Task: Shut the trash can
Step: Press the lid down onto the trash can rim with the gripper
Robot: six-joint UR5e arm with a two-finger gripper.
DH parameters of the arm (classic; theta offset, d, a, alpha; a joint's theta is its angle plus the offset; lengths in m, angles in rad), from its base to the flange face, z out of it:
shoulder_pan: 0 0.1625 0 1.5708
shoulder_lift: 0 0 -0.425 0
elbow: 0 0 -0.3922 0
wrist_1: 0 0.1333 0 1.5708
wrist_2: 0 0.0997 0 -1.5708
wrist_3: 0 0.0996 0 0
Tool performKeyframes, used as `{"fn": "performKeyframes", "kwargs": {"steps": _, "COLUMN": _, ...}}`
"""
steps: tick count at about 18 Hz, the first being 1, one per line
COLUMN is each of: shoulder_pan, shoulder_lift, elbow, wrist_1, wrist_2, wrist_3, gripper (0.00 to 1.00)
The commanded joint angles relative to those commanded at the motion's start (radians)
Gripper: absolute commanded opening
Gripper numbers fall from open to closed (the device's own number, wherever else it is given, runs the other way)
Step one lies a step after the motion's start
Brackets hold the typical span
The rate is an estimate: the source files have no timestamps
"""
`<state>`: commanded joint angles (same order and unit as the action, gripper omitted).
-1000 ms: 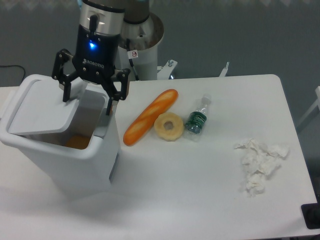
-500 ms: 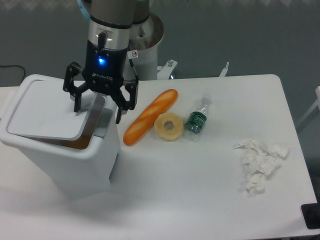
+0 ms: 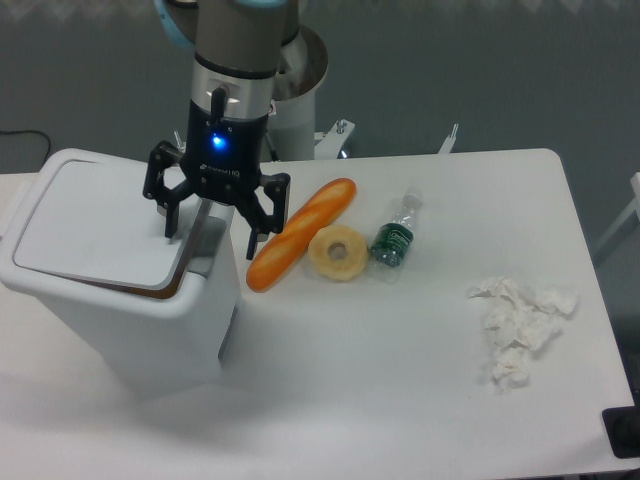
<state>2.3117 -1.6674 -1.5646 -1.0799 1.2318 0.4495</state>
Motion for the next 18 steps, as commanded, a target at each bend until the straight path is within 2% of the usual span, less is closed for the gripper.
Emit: {"fn": "performKeyframes", "kwargs": {"steps": 18, "shoulder_pan": 0.000, "shoulder_lift": -0.028, "elbow": -0.008, "wrist_1": 0.000, "wrist_2": 0.002, "wrist_3": 0.017, "gripper": 1.00}}
